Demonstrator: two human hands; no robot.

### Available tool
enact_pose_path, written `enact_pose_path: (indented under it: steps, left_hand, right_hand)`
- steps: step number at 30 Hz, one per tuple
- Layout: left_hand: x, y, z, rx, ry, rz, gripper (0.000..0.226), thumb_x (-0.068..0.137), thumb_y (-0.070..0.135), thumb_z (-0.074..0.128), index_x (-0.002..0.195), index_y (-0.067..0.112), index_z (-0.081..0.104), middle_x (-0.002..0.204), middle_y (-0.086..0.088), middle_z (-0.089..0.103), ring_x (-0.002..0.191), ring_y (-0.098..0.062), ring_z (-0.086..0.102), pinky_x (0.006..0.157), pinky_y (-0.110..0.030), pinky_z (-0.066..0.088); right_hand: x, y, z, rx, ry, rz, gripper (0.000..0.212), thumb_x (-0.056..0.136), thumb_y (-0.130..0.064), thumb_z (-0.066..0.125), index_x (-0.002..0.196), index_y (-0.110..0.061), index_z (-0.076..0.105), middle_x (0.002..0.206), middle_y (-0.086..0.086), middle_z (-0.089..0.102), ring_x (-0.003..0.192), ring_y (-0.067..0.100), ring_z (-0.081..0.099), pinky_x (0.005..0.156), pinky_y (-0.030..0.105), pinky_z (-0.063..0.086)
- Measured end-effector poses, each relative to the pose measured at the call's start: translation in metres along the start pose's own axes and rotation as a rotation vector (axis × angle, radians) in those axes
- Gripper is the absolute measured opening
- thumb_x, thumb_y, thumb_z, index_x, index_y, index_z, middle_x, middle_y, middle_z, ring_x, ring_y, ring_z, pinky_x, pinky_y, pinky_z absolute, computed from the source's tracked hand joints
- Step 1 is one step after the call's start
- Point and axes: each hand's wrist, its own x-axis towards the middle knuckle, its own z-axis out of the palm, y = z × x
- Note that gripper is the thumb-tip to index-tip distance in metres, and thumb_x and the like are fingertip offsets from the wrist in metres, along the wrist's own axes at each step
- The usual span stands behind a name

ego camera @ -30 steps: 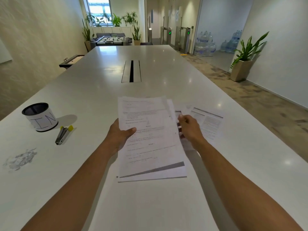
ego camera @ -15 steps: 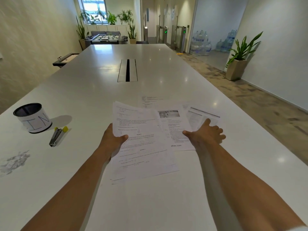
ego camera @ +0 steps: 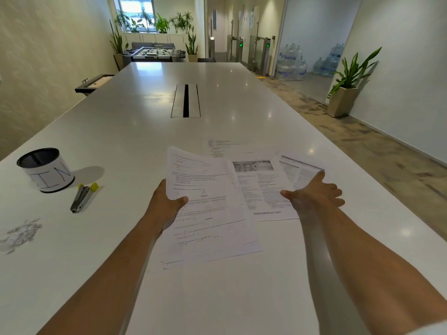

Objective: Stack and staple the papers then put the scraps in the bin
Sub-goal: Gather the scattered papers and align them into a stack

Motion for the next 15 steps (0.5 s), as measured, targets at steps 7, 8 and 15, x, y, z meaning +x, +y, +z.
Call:
enact_pose_path:
  steps: [7, 8, 15]
  left_hand:
    - [-0.0009, 0.0012, 0.0015, 0.056, 0.015, 0.015, 0.057, 0.082, -0.003, 0.070, 0.130, 0.017, 0.048, 0.125, -0.005, 0.060, 0.113, -0.026, 0.057, 0.089, -0.039, 0.052]
    - [-0.0007, 0.0012, 0.0019, 0.065, 0.015, 0.020, 0.057, 0.082, -0.003, 0.070, 0.130, 0.017, 0.047, 0.125, -0.005, 0.059, 0.113, -0.026, 0.057, 0.089, -0.039, 0.052]
    - [0.0003, -0.0017, 0.0006, 0.122, 0.022, 0.042, 0.059, 0.081, 0.001, 0.072, 0.131, 0.020, 0.047, 0.127, -0.003, 0.059, 0.115, -0.025, 0.056, 0.095, -0.044, 0.050]
  right_hand:
    - [0.0011, -0.0059, 0.0014, 0.193, -0.040, -0.002, 0.139, 0.052, -0.049, 0.092, 0.151, -0.026, -0.002, 0.132, 0.026, 0.042, 0.123, 0.042, 0.046, 0.099, 0.054, 0.045]
    - [0.0011, -0.0062, 0.0018, 0.227, -0.042, -0.003, 0.139, 0.054, -0.045, 0.093, 0.151, -0.026, -0.003, 0.133, 0.026, 0.042, 0.123, 0.042, 0.047, 0.099, 0.054, 0.047]
    - [0.0062, -0.0044, -0.0057, 0.454, -0.038, 0.087, 0.115, 0.060, -0.011, 0.090, 0.145, -0.009, 0.014, 0.125, 0.025, 0.056, 0.115, 0.041, 0.057, 0.094, 0.049, 0.052]
